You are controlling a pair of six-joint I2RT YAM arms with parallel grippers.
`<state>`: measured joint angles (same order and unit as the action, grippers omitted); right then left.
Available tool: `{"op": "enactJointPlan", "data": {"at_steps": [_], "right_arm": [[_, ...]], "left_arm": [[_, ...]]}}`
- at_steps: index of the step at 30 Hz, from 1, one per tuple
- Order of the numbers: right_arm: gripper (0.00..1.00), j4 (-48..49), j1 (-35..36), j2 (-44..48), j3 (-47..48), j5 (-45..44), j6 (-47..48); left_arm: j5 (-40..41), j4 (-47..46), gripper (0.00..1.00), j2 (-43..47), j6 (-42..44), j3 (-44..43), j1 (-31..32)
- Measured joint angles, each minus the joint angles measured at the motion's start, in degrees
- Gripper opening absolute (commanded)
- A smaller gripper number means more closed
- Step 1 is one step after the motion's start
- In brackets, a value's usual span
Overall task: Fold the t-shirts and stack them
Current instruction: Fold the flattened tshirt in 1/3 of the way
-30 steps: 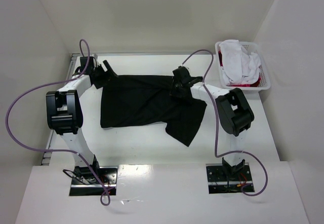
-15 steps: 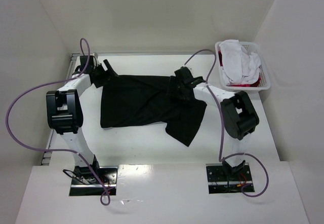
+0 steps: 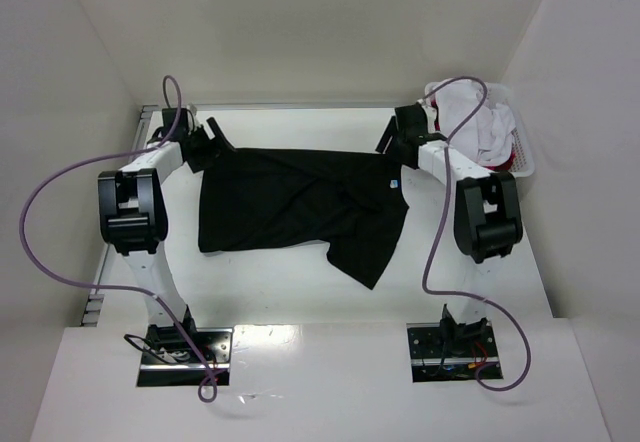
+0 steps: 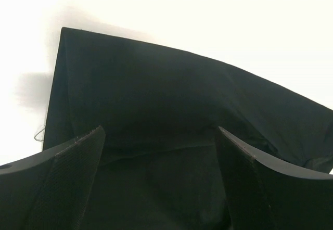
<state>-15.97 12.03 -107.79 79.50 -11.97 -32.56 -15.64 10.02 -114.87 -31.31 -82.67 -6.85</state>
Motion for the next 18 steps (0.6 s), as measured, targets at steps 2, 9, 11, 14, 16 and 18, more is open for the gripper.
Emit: {"op": "enactJointPlan", "data": {"at_steps": [2,9,11,14,16,18], "right_arm": [[0.72,-0.17,0.04,-3.52,1.36,-0.07,0.28],[0.66,-1.92,0.04,-11.96,7.32,-0.59,0.76],[0.60,-2.45,0.04,-13.62,9.92,-1.03,0.94],[0.43,-2.43,0.04,-14.78,11.74,-1.40,1.20],[0.31,-2.64,0.04,-14.97,11.85,-1.62,1.31],[0.23,-2.73,0.04,-15.52,12.15,-1.81,1.40]], "left_arm": [[0.13,0.28,0.92,-0.70,0.04,-0.26,-0.09],[0.35,1.09,0.88,-2.38,0.76,-2.56,-1.90],[0.26,1.03,0.83,-3.61,1.22,-4.15,-2.34],[-0.17,1.01,0.75,-5.44,1.40,-5.88,-2.82],[-0.59,1.03,0.74,-6.71,1.40,-6.80,-2.89],[-0.94,1.03,0.73,-7.58,1.40,-7.13,-2.86]]}}
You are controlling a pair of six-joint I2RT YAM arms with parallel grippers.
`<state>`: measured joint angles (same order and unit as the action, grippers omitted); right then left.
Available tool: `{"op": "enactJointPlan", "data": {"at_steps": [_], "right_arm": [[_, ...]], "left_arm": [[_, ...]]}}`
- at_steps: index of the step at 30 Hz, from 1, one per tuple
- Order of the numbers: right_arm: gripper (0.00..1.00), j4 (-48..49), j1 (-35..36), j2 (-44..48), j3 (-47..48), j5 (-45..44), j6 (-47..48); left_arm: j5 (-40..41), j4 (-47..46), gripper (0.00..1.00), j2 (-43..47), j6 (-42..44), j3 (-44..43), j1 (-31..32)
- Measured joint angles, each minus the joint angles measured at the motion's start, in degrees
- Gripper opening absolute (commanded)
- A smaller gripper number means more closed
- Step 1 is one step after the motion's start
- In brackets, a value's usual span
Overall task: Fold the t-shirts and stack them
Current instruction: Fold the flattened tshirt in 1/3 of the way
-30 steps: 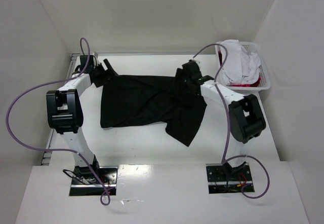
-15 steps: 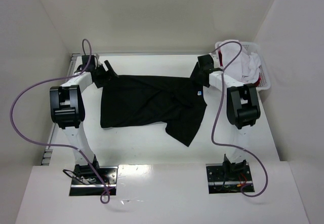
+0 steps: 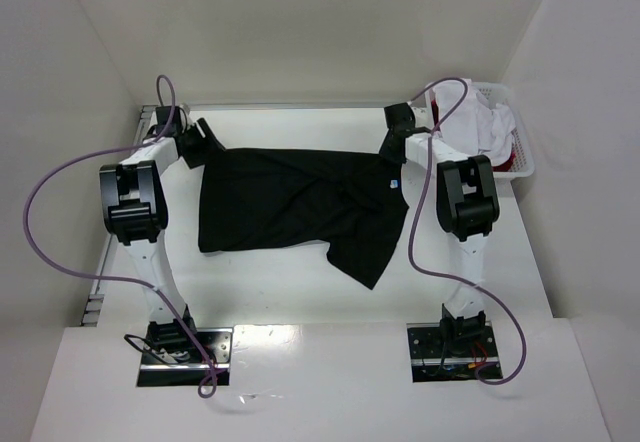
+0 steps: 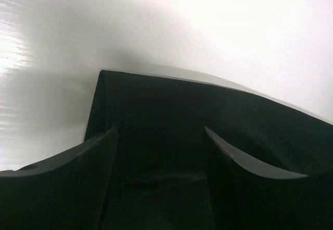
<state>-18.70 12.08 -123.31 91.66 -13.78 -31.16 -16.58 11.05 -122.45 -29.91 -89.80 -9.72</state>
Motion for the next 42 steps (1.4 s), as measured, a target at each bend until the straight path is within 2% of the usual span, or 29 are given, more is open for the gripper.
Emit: {"op": "enactJointPlan", "data": {"at_steps": [3,5,7,8,13,16,20,25,27,28,29,33,39,42], "right_arm": [[0.12,-0.17,0.00,-0.61,0.07,-0.20,0.15],[0.03,-0.22,0.00,-0.94,0.07,-0.44,0.15],[0.00,-0.35,-0.02,-1.03,0.07,-0.68,0.09],[0.00,-0.37,-0.04,-1.03,0.07,-0.81,0.00],[0.00,-0.55,-0.68,-1.03,0.17,-0.92,-0.70],[0.00,-1.18,-1.42,-1.03,1.27,-1.09,-0.92],[0.00,-1.64,-2.75,-1.03,4.70,-1.33,-0.87],[0.00,-2.01,-3.89,-1.22,9.97,-1.49,-0.63],[0.00,-1.92,-4.07,-1.73,11.32,-1.49,-0.59],[0.00,-1.92,-4.11,-1.99,11.74,-1.46,-0.50],[0.00,-1.97,-4.13,-2.43,11.98,-1.44,-0.48],[0.02,-2.16,-4.13,-4.59,12.22,-0.90,-0.46],[0.02,-2.99,-4.13,-6.51,12.24,-0.50,-0.17],[0.02,-3.13,-4.13,-6.75,12.59,-0.48,0.00]], "left_arm": [[-0.26,0.11,0.71,-0.81,0.04,-0.35,0.04],[-0.24,0.11,0.66,-1.01,0.15,-0.37,0.11],[-0.24,0.17,0.61,-1.01,0.20,-0.44,0.11],[-0.24,0.17,0.56,-1.03,0.22,-0.50,0.11],[-0.22,0.20,0.43,-1.07,1.03,-0.61,0.11],[-0.22,0.33,0.38,-1.07,1.31,-0.63,0.11],[-0.22,0.57,0.32,-1.07,1.33,-0.63,0.11],[-0.22,0.66,0.16,-1.07,1.55,-0.63,0.11],[-0.20,0.70,0.16,-1.07,1.57,-0.63,0.11],[-0.22,0.74,0.19,-1.07,1.64,-0.63,0.11],[-0.22,0.79,0.32,-1.07,1.70,-0.63,0.11],[-0.39,0.92,0.55,-1.07,2.95,-0.61,0.11],[-2.19,0.44,0.56,-1.07,2.95,0.24,0.28],[-2.91,0.39,0.52,-1.07,3.02,0.24,0.72]]}}
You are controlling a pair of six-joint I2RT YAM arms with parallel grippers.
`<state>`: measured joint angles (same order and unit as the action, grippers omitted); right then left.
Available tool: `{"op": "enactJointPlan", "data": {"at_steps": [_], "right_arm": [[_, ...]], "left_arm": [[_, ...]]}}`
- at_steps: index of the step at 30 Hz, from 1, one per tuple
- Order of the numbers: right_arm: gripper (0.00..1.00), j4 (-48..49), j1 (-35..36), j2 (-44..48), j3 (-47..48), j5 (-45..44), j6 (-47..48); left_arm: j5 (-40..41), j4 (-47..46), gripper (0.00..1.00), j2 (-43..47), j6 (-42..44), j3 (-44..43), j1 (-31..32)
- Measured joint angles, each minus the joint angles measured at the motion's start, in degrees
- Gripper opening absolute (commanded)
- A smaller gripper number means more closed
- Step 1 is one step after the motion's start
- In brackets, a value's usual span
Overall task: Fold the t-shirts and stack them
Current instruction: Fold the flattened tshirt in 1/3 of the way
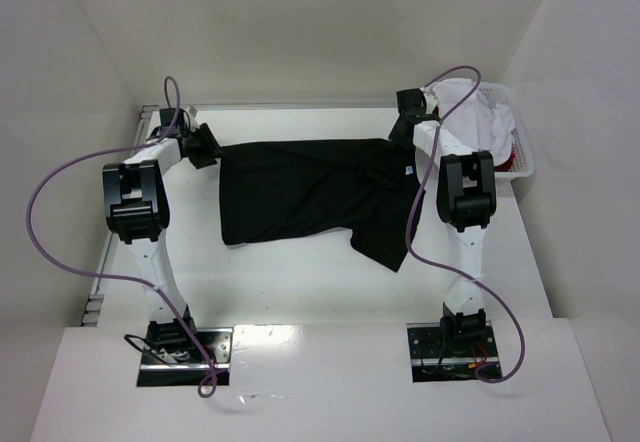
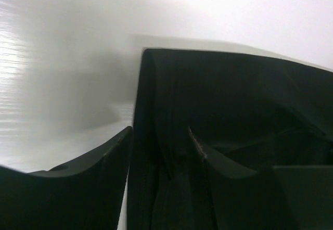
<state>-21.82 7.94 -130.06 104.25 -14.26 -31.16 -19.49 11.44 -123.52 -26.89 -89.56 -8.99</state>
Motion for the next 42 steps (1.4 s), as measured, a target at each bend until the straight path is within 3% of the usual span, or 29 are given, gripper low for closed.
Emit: {"op": "enactJointPlan", "data": {"at_steps": [13,23,42], "right_arm": [[0.03,-0.17,0.00,-1.03,1.95,0.07,0.81],[0.03,-0.37,-0.02,-1.64,2.19,0.00,1.05],[0.00,-2.21,-0.52,-3.93,9.99,-1.31,2.14]], "left_arm": [[-0.74,0.04,0.41,0.07,0.02,2.54,2.54],[-0.07,0.35,0.00,0.07,0.15,2.71,2.43],[2.51,8.92,0.00,1.64,6.03,1.38,-0.57]]}}
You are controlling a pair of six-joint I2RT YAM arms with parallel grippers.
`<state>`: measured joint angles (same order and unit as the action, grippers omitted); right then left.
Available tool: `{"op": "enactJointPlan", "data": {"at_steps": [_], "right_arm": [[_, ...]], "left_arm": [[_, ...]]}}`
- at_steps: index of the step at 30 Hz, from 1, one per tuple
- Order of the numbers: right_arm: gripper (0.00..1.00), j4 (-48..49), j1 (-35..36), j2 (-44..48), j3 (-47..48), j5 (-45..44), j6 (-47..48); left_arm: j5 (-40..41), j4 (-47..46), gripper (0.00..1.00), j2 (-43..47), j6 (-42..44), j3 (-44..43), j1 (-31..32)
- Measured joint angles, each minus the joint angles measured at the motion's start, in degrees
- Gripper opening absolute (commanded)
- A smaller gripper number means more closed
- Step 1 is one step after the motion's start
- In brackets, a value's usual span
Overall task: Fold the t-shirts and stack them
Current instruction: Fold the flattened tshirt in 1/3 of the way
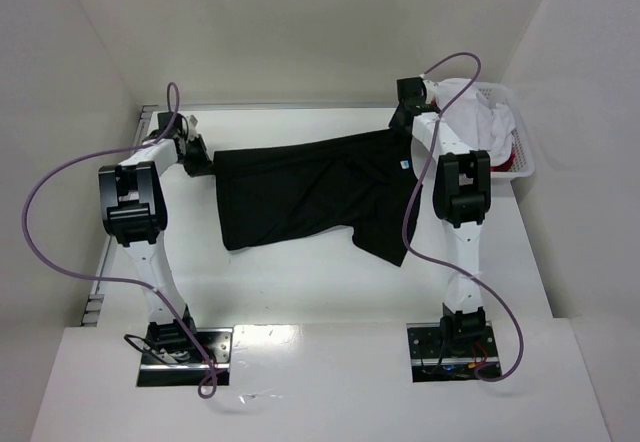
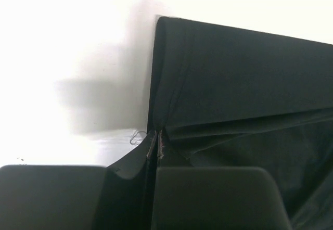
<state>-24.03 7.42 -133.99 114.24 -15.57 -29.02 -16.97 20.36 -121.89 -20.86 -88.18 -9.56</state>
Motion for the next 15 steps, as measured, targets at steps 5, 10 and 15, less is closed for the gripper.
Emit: {"op": "enactJointPlan", "data": {"at_steps": [5,10,15], "right_arm": [[0.03,-0.55,-0.02,-2.36,2.58,0.22,0.31],[0.33,-1.75,-0.24,-3.54,3.39,1.09,1.07],[0.72,-2.51,-0.37,-3.54,4.42,2.75,1.88]], "left_arm": [[-0.79,0.66,0.11,0.17,0.42,-0.35,-0.02],[-3.80,1.25,0.39,0.17,2.01,-0.96,0.04],[-6.05,2.23,0.57,0.17,3.58,-2.27,0.04]]}}
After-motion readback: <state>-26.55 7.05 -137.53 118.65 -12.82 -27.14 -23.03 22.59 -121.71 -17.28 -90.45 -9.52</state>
